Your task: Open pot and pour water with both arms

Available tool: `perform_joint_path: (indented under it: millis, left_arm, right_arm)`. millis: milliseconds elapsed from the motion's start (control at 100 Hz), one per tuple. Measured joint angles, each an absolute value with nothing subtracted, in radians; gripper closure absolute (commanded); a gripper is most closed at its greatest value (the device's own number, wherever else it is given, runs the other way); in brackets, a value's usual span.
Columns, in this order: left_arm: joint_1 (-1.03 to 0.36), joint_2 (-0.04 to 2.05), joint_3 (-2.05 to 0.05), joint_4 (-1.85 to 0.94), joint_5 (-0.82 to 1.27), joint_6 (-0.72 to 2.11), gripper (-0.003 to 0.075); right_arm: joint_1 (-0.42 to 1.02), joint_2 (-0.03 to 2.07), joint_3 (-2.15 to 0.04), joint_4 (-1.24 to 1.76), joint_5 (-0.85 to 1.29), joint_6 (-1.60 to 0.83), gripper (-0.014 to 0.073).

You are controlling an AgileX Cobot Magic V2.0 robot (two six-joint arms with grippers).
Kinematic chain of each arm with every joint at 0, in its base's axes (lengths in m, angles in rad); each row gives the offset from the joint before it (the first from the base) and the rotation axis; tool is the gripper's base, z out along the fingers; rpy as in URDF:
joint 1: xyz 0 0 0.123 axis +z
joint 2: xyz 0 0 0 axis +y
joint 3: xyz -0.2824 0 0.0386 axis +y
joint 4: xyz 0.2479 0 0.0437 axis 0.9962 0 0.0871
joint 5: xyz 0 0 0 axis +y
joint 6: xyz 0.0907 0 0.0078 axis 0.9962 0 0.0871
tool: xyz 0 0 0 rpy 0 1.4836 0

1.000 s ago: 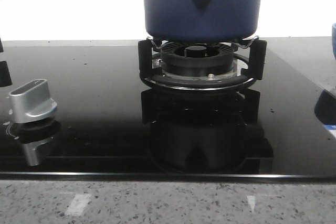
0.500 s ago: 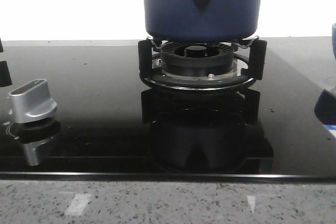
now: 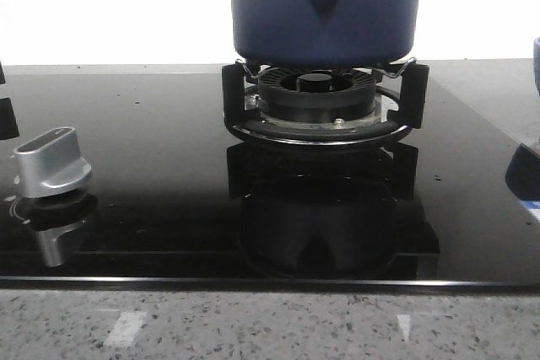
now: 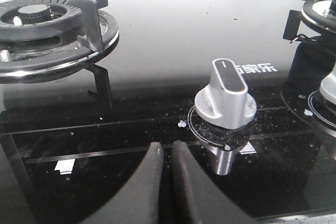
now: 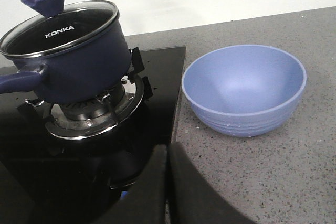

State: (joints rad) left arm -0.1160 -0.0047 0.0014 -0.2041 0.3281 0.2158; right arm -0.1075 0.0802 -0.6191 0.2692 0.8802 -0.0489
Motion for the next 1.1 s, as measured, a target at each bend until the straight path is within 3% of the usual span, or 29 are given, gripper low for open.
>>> perform_joint_path:
  millis: [380,680,1100]
  left_arm:
    - [-0.116,-0.005,0.001,-0.204,0.328,0.216,0.0740]
    - [-0.116,-0.005,0.001,-0.204,0.328,0.214,0.0740]
    - [-0.116,-0.005,0.001,-0.204,0.328,0.214,0.0740]
  right_arm:
    - [-0.108,0.080,-0.598,0.269,0.880,-0.049,0.0661]
    - [-0.108,0.080,-0.458,0.249,0.844,-0.049,0.0661]
    - [-0.108,0.080,-0.164,0.120,0.251,-0.049,0.0661]
